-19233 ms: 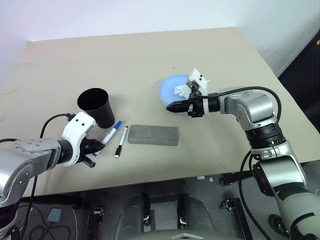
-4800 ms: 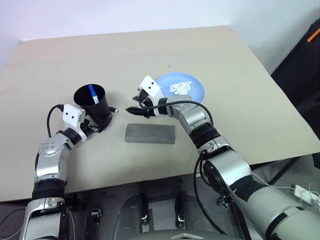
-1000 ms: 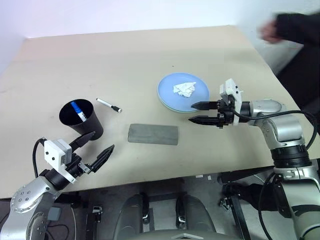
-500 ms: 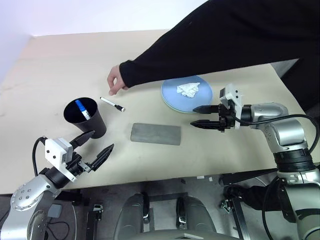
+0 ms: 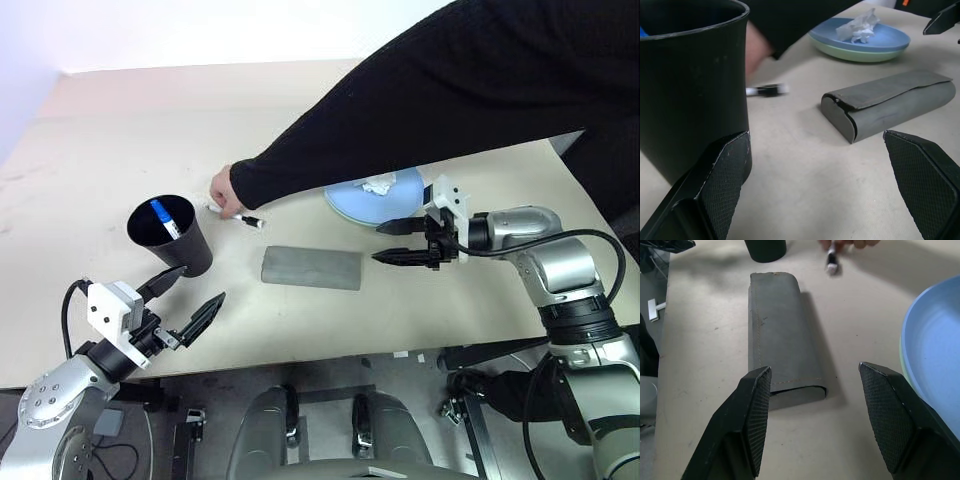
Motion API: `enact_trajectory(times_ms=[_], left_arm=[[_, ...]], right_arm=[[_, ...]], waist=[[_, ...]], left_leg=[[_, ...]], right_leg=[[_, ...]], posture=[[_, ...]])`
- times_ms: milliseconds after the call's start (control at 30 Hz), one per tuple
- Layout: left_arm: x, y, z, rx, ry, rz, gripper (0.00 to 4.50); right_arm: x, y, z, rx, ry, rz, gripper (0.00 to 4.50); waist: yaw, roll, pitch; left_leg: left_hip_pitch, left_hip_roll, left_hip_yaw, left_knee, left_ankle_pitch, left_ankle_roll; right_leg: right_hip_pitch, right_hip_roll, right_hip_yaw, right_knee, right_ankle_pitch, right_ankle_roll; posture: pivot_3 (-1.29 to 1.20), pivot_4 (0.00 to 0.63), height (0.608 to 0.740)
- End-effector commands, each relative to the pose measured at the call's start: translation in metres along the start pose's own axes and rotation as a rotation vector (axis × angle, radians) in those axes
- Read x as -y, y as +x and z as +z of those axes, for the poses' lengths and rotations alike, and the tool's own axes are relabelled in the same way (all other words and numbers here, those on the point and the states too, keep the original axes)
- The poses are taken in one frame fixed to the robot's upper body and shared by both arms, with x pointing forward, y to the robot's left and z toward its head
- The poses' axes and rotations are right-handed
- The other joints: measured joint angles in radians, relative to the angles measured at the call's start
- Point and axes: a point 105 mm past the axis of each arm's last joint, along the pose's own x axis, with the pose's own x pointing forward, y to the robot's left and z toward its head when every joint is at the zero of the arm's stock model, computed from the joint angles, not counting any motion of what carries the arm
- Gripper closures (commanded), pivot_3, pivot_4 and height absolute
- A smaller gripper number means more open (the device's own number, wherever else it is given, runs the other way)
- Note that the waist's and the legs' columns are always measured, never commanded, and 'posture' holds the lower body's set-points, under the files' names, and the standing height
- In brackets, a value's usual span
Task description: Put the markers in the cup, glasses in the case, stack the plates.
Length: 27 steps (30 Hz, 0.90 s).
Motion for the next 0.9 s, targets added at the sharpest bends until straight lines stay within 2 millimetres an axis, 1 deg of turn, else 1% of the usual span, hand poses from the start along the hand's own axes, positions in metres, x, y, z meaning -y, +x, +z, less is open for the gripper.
enact_trajectory(times_ms=[33, 100, 200, 400, 533, 633, 833, 900], left_arm=[[-0.003, -0.005, 0.010, 0.021, 0.049, 0.008, 0.03], [-0.003, -0.007, 0.009, 0.018, 0.049, 0.010, 0.03], [-0.004, -0.009, 0.009, 0.012, 0.052, 0.013, 0.03], [-0.006, -0.012, 0.009, 0.006, 0.056, 0.022, 0.03], [-0.006, -0.010, 0.012, 0.014, 0.050, 0.025, 0.03], [-0.004, -0.009, 0.012, 0.013, 0.057, 0.016, 0.03], [-0.003, -0.007, 0.013, 0.013, 0.060, 0.009, 0.03], [-0.003, -0.006, 0.015, 0.020, 0.059, 0.005, 0.03]], right_arm=[[0.002, 0.000, 0.014, 0.025, -0.061, 0.007, 1.55], [0.002, 0.000, 0.016, 0.033, -0.081, 0.011, 1.55], [0.002, 0.002, 0.012, 0.010, -0.107, 0.016, 1.55], [-0.007, 0.005, 0.010, -0.001, -0.132, 0.067, 1.55], [-0.014, 0.007, 0.010, -0.006, -0.137, 0.099, 1.55], [-0.015, 0.008, 0.009, -0.020, -0.111, 0.110, 1.55], [-0.004, 0.015, 0.017, -0.040, -0.073, 0.060, 1.55], [-0.003, 0.014, 0.020, -0.035, -0.068, 0.062, 1.55]], waist=[[0.000, 0.000, 0.000], [0.000, 0.000, 0.000], [0.000, 0.000, 0.000], [0.000, 0.000, 0.000], [0.000, 0.000, 0.000], [0.000, 0.000, 0.000], [-0.002, 0.000, 0.000], [-0.002, 0.000, 0.000]], left_leg=[[0.000, 0.000, 0.000, 0.000, 0.000, 0.000], [0.000, 0.000, 0.000, 0.000, 0.000, 0.000], [0.000, 0.000, 0.000, 0.001, 0.000, 0.000], [0.000, 0.000, -0.001, 0.003, -0.001, 0.000], [0.000, 0.000, -0.001, 0.005, -0.003, 0.000], [0.000, 0.000, -0.001, 0.007, -0.003, 0.000], [0.000, 0.001, -0.001, 0.007, -0.003, 0.000], [0.000, 0.001, -0.001, 0.007, -0.003, 0.000]], right_leg=[[0.000, 0.000, 0.000, 0.000, 0.000, 0.000], [0.000, 0.000, 0.000, 0.000, 0.000, 0.000], [0.000, 0.000, 0.000, 0.000, 0.000, 0.000], [0.000, 0.000, -0.001, 0.000, 0.000, 0.000], [0.000, 0.000, -0.001, 0.000, 0.001, 0.001], [0.000, 0.000, -0.001, 0.000, 0.001, 0.000], [-0.001, -0.001, 0.000, 0.000, 0.001, -0.001], [-0.002, -0.001, 0.000, 0.000, 0.001, -0.001]], posture=[[0.00, 0.150, 0.719], [0.00, 0.150, 0.719], [0.00, 0.150, 0.719], [0.00, 0.150, 0.719], [0.00, 0.150, 0.719], [0.00, 0.150, 0.719], [0.00, 0.150, 0.719], [0.00, 0.150, 0.719]])
